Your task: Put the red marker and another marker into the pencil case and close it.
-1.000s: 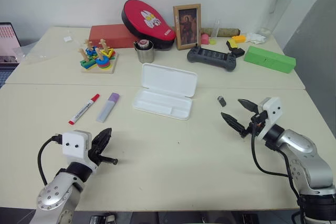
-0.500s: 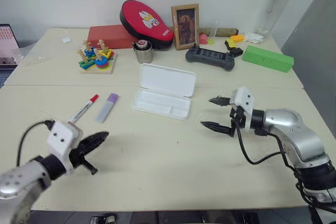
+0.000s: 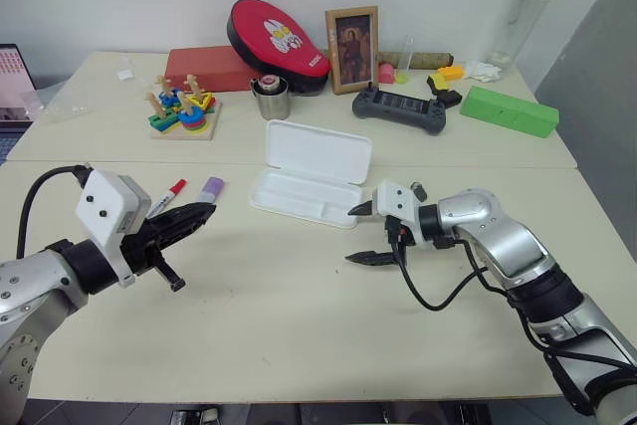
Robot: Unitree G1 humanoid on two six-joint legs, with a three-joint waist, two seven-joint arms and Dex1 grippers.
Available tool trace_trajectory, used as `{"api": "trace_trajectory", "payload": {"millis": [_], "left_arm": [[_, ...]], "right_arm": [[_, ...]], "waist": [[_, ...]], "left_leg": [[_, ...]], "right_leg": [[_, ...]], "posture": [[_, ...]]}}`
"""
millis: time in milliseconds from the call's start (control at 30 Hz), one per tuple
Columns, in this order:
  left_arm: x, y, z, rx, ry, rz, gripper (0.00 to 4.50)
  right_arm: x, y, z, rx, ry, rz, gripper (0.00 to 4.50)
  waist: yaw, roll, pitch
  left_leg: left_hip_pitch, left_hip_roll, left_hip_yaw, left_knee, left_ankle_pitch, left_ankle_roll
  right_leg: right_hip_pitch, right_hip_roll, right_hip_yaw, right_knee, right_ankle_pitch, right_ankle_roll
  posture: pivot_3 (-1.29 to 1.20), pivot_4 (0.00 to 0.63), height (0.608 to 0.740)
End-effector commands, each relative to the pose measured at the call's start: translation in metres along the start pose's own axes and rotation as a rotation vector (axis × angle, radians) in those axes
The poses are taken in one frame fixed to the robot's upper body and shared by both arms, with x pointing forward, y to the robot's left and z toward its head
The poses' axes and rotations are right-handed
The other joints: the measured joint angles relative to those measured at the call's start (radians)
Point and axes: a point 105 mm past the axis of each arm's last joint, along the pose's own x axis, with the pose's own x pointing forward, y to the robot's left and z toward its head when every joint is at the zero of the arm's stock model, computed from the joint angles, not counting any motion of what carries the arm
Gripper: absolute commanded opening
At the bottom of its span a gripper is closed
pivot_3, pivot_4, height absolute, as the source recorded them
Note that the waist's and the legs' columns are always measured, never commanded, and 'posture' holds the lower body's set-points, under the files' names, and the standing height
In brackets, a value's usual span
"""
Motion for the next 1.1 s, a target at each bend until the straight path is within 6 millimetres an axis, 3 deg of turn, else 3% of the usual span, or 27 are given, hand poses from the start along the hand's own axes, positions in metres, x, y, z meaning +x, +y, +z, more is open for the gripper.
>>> {"api": "trace_trajectory", "payload": {"millis": [33,267,433,700,1067,1100], "left_arm": [[0.004,-0.002,0.009,0.035,-0.022,-0.01,0.05],[0.009,0.0,0.009,0.043,-0.032,-0.004,0.05],[0.009,0.001,0.008,0.049,-0.037,0.008,0.05],[0.011,0.001,0.006,0.052,-0.046,0.025,0.0],[0.013,0.001,0.004,0.057,-0.048,0.028,0.0],[0.013,0.001,0.003,0.057,-0.048,0.029,0.0]], "right_arm": [[0.006,-0.005,0.008,-0.058,0.018,0.002,4.5],[0.022,-0.015,0.015,-0.06,0.034,-0.018,4.5],[0.03,-0.018,0.005,-0.066,0.105,-0.004,4.5],[0.031,-0.015,-0.004,-0.053,0.169,0.045,2.82],[0.03,-0.013,-0.003,-0.086,0.177,0.072,0.06],[0.03,-0.013,-0.003,-0.087,0.177,0.073,0.06]], "waist": [[0.0,0.0,0.0],[-0.001,0.0,0.0],[-0.002,0.0,0.0],[-0.002,0.0,0.0],[-0.002,0.0,0.0],[-0.003,0.0,0.0]], "left_leg": [[0.0,0.0,0.0,0.0,0.0,0.0],[0.0,0.0,0.0,0.0,0.0,0.0],[0.0,0.0,0.0,0.0,0.0,0.0],[0.0,0.0,0.0,0.0,0.0,0.0],[0.0,0.0,0.0,0.0,0.0,0.0],[0.0,0.0,0.0,0.0,0.0,0.0]], "right_leg": [[0.0,0.0,0.0,0.0,0.0,0.0],[0.0,0.0,0.0,0.001,0.0,0.0],[0.0,0.0,0.0,0.0,0.0,0.0],[0.0,0.0,0.0,0.001,0.0,0.0],[0.0,0.0,0.0,0.001,0.0,0.0],[0.0,0.0,0.0,0.001,0.0,0.0]], "posture": [[0.0,0.15,0.74],[0.0,0.15,0.74],[0.0,0.15,0.74],[0.0,0.15,0.74],[0.0,0.15,0.74],[0.0,0.15,0.74]]}}
